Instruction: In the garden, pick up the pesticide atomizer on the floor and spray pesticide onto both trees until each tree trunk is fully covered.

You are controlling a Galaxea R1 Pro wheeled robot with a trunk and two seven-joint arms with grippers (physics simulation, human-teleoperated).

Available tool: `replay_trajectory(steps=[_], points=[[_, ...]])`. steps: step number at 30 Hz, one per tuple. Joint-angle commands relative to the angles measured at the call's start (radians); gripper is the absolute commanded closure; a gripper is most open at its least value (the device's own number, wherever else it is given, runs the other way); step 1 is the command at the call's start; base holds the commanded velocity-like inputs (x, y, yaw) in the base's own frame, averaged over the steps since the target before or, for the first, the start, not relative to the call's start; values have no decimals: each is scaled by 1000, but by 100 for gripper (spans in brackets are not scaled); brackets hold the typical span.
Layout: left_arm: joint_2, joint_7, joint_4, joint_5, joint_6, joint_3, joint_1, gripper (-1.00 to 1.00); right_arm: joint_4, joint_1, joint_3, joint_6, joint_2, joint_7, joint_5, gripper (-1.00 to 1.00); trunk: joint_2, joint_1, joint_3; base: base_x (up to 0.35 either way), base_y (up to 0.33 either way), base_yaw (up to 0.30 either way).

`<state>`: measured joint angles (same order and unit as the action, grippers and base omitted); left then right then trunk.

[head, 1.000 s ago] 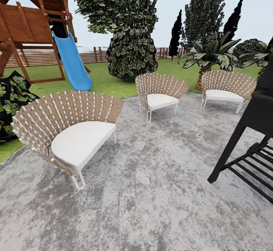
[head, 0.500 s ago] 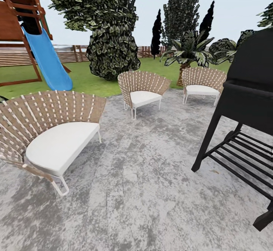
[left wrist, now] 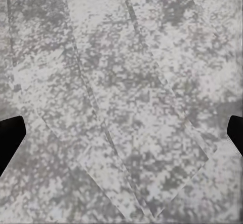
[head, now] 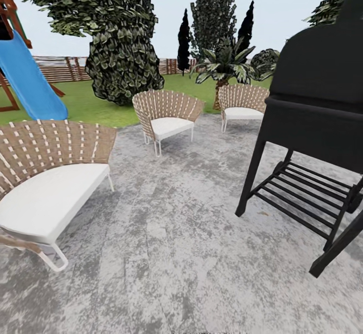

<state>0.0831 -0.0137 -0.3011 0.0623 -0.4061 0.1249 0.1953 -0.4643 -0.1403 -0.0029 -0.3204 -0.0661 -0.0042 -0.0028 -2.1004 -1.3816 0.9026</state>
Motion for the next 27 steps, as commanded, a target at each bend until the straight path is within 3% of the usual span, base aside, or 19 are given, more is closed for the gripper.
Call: replay_trajectory(steps=[1, 15, 20, 27], points=[[0, -1, 0, 7, -3, 4, 0, -100, 1, -1, 0, -3, 0, 0, 0, -100, -8, -4, 5, 0, 0, -278], [-1, -1, 0, 7, -3, 4, 1, -100, 1, -1, 0, -3, 0, 0, 0, -100, -106, -57, 60, 0, 0, -277], [-5, 1, 0, 7, -7, 2, 0, -100, 1, -1, 0, -3, 0, 0, 0, -100, -106, -57, 64, 0, -32, -276], [-5, 2, -1, 9, -11, 0, 0, -100, 1, -1, 0, -3, 0, 0, 0, -100, -106, -57, 71, -20, -236, -272]])
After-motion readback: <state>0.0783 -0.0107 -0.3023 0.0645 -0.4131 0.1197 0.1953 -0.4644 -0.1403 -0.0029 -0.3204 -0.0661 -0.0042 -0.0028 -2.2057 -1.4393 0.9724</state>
